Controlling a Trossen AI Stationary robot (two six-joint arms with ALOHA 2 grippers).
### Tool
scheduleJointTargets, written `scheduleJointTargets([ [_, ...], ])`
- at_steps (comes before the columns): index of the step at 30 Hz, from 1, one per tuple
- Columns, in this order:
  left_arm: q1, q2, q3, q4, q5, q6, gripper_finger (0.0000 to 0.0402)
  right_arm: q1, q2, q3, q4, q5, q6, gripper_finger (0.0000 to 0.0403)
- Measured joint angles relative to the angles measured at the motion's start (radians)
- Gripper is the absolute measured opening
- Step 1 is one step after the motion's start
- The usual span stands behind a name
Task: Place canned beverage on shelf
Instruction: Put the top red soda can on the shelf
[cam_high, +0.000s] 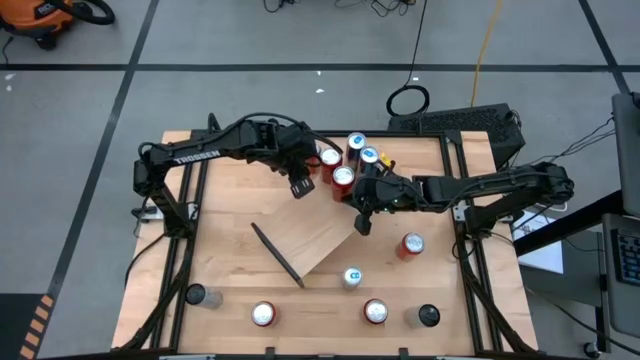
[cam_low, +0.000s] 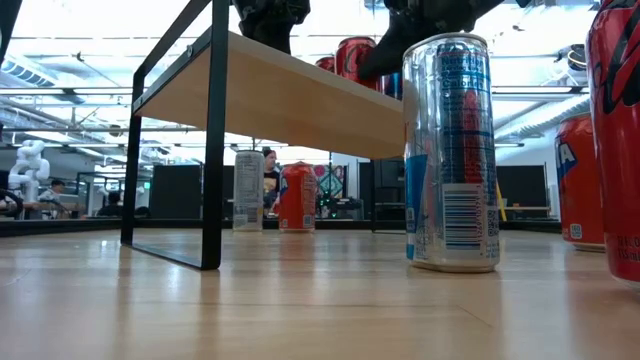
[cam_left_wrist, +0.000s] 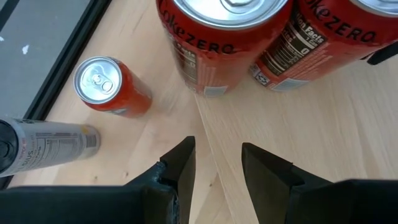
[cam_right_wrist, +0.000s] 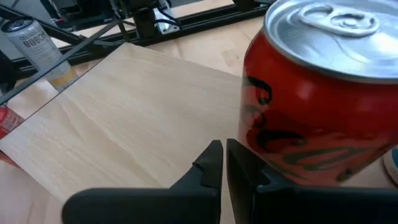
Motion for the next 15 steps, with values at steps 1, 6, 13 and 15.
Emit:
scheduleJointTargets([
  [1, 0.000, 0.000, 0.000, 0.000, 0.000, 0.000, 0.0136, 0.000, -0.003, 0.000, -0.004, 0.000, 0.000, 0.0000],
  [6, 0.000, 0.000, 0.000, 0.000, 0.000, 0.002, 0.0136, 0.000, -0.012, 0.000, -0.019, 0.003, 0.001, 0.0000],
  [13, 0.000, 0.000, 0.000, 0.000, -0.004, 0.004, 0.0136, 0.000, -0.030, 0.000, -0.069, 0.027, 0.019, 0.0000],
  [15, 0.000, 0.000, 0.000, 0.001, -0.004, 0.004, 0.0136, 0.000, -0.032, 0.000, -0.066, 0.027, 0.019, 0.0000],
])
